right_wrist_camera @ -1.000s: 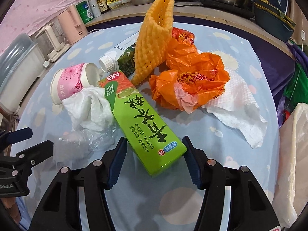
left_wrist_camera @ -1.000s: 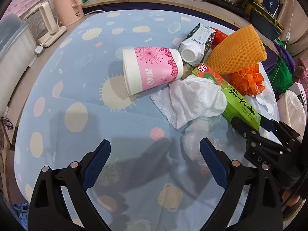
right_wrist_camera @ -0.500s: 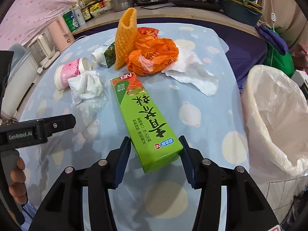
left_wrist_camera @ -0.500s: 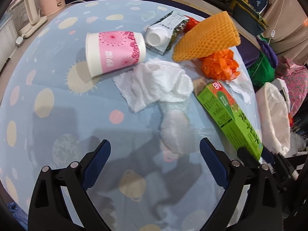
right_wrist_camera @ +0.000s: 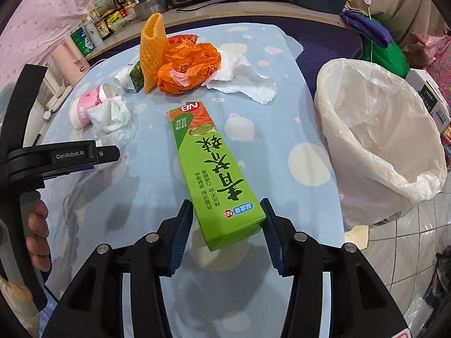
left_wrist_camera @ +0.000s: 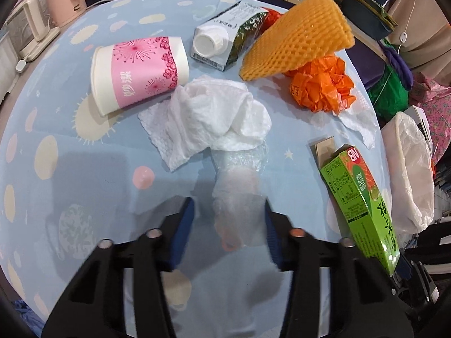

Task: Collect trash
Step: 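Grasp the clear plastic bag with the left tool while the right tool grasps the green NB tea box, then carry the plastic bag and tea box over the bin and open both tools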

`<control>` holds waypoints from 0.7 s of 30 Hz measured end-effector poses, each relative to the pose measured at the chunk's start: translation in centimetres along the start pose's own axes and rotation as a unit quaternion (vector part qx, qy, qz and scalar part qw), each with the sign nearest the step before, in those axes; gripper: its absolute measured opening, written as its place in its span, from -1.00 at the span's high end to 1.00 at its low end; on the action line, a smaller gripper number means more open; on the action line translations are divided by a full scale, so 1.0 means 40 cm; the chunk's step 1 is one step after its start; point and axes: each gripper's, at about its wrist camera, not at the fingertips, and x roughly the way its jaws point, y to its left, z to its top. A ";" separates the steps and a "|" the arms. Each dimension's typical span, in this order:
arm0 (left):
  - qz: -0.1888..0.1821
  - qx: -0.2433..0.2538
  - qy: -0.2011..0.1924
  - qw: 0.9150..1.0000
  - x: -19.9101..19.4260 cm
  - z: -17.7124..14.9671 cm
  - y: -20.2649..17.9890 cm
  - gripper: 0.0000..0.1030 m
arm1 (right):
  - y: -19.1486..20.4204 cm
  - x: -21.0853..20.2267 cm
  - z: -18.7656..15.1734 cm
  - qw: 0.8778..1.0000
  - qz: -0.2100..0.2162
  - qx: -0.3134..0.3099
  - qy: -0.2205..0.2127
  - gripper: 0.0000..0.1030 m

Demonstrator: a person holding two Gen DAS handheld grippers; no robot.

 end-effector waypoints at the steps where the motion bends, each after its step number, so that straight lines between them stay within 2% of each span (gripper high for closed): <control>1: -0.001 0.004 0.004 1.000 0.001 -0.003 -0.003 0.51 | -0.001 -0.003 -0.003 1.000 0.001 0.001 0.001 0.09; 5: -0.001 0.019 0.000 1.000 -0.017 -0.020 -0.017 0.65 | -0.003 -0.022 -0.008 1.000 0.003 0.003 -0.004 0.10; 7: 0.001 0.023 -0.003 1.000 -0.030 -0.029 -0.026 0.66 | -0.003 -0.033 -0.009 1.000 0.005 0.005 -0.006 0.14; 9: 0.005 0.027 -0.007 1.000 -0.046 -0.034 -0.031 0.66 | -0.003 -0.047 -0.009 1.000 0.008 0.006 -0.009 0.26; 21: 0.005 0.050 -0.041 0.998 -0.165 -0.072 -0.062 0.68 | -0.018 -0.123 -0.018 0.999 0.007 0.022 -0.041 0.26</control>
